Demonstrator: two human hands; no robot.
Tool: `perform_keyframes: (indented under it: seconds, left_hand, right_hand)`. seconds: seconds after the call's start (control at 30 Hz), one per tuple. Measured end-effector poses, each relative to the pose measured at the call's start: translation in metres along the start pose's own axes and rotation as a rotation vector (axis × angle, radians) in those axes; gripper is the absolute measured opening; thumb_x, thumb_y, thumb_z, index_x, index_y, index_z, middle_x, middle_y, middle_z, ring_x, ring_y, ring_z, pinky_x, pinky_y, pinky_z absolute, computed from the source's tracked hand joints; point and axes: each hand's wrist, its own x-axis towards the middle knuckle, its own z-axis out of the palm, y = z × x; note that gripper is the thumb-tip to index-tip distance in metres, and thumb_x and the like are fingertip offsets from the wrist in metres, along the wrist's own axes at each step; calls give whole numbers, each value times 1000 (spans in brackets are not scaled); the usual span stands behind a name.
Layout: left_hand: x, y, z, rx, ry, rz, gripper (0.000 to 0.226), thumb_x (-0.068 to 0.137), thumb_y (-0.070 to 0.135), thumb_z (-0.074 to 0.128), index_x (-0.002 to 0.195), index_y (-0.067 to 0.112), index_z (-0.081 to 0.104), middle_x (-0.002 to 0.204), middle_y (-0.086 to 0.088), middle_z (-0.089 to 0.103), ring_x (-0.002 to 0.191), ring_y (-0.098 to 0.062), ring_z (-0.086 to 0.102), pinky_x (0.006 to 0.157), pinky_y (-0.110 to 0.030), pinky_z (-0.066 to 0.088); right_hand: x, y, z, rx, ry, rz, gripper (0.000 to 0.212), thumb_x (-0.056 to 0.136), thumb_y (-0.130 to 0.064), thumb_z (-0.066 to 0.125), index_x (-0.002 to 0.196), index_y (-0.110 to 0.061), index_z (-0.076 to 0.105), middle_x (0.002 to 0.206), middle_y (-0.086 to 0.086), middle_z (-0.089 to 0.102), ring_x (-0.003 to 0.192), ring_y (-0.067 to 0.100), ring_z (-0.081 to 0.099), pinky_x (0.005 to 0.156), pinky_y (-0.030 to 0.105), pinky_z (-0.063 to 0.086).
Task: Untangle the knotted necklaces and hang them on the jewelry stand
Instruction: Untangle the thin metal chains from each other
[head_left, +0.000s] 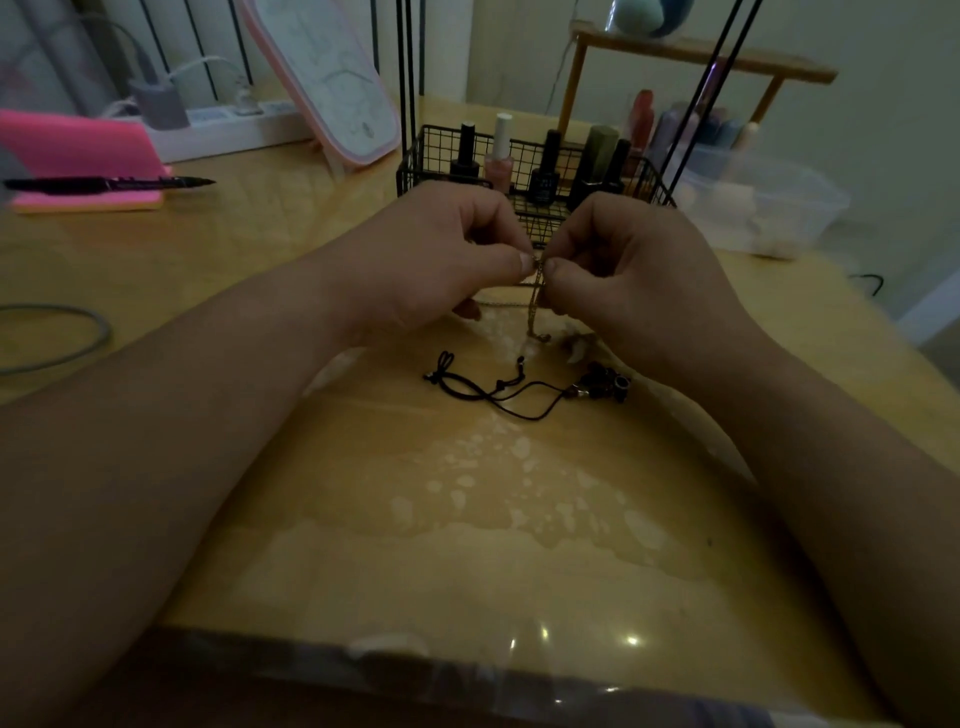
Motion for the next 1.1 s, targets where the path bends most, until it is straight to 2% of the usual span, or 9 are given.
perform_keyframes:
  seconds: [0.13,0.37,0.53,0.63,0.73,0.87,0.97,1.03,1.1]
  left_hand:
    - [0,0,1,1,-6,-10,6,96,18,70,91,22,70,86,6,62,68,2,60,65,-20,56]
    - [0,1,3,-4,7,-19,7,94,15,69,87,17,70,67,11,59,61,-3,56,59,-22,54]
    - [3,-2,3,9,43,-47,7,93,17,71,86,19,72,63,12,61,62,-5,58,61,-24,57]
    - [3,-3,4,29,36,-60,5,92,21,71,87,21,72,64,12,61,60,-4,56,55,-21,49]
    - [4,-5,5,27,41,-56,4,92,24,71,89,22,74,62,15,60,56,1,52,56,-22,42]
    - [4,-4,3,34,58,-55,4,93,24,72,90,25,74,65,17,63,55,6,51,54,-16,40]
    - [3,-1,2,19,65,-53,4,91,23,73,87,24,74,71,11,65,59,2,54,53,-14,43]
    - [3,-1,2,18,71,-57,5,91,23,74,86,24,75,74,9,68,63,0,57,57,-18,45]
    - [3,0,3,20,81,-67,4,90,24,75,85,23,76,76,7,69,65,-3,58,61,-25,46]
  right_hand:
    - [-1,-1,1,-14,-11,-6,6,94,-24,72,97,-23,67,82,-6,70,71,6,68,59,19,55]
    - [-3,-2,0,-71,-51,-42,6,95,-24,71,99,-23,67,82,-6,69,68,5,69,61,30,61]
    - [-3,-2,1,-73,-13,-88,6,95,-21,71,98,-21,67,85,-7,68,76,5,66,61,19,55]
    - [-3,-3,2,-37,-14,-65,6,95,-22,71,97,-23,66,85,-7,67,74,5,65,58,14,52]
    - [-2,-3,3,8,-30,-22,5,97,-24,70,97,-25,65,86,-4,70,72,9,68,58,21,57]
    - [-2,-3,3,38,-84,21,5,97,-24,69,98,-25,64,89,-1,74,72,11,72,56,28,62]
    - [-3,-4,2,9,-62,-22,6,96,-22,71,96,-23,65,85,-5,71,70,3,69,57,19,57]
    - [-3,-5,2,17,-43,-43,8,95,-20,72,94,-21,64,81,-7,68,67,-1,64,55,12,50]
    - [-3,-5,3,33,-28,-43,9,94,-19,73,92,-19,64,79,-6,66,65,0,62,54,10,47]
